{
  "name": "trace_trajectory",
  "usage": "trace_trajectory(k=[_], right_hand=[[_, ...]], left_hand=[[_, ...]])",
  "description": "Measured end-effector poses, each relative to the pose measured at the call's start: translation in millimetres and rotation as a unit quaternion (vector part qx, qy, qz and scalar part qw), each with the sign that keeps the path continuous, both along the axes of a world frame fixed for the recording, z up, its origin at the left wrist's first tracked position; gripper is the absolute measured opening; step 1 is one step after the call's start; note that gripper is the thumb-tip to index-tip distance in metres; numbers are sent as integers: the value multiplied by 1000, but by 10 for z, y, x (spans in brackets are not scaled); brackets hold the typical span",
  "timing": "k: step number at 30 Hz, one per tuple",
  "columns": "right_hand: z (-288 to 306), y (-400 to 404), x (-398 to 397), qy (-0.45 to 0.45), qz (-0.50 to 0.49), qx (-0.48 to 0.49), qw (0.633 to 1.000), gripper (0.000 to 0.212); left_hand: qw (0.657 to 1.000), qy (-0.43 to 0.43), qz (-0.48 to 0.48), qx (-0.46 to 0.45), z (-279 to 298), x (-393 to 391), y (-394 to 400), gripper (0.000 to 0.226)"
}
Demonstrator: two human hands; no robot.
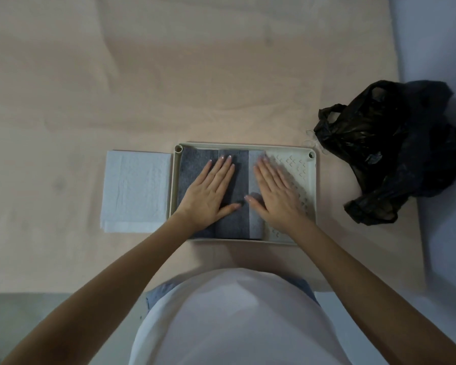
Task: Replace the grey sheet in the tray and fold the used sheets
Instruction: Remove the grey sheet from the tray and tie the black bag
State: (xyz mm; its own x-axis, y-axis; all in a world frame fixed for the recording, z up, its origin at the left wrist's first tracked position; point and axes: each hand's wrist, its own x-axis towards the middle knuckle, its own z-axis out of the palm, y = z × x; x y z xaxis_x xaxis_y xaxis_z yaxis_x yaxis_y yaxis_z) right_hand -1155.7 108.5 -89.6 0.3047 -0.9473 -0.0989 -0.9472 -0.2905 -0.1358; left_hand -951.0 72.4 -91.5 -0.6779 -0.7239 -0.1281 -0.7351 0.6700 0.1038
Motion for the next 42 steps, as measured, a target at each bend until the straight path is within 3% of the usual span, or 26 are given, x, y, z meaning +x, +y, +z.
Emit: trace_trajectory(k=[5, 12, 24, 42], right_hand=[[-63, 170, 42, 90, 114, 50, 988, 83], [-55, 179, -24, 123, 107, 68, 984, 89], [2, 207, -207, 129, 119, 95, 980, 109], [23, 169, -318, 160, 103, 155, 969, 113]], left_hand=[[996, -45, -71, 12, -33, 14, 177, 93], [994, -87, -60, 5, -14, 64, 170, 94], [995, -74, -69, 20, 1, 191, 165, 97], [994, -76, -64, 43, -76, 77, 130, 105]])
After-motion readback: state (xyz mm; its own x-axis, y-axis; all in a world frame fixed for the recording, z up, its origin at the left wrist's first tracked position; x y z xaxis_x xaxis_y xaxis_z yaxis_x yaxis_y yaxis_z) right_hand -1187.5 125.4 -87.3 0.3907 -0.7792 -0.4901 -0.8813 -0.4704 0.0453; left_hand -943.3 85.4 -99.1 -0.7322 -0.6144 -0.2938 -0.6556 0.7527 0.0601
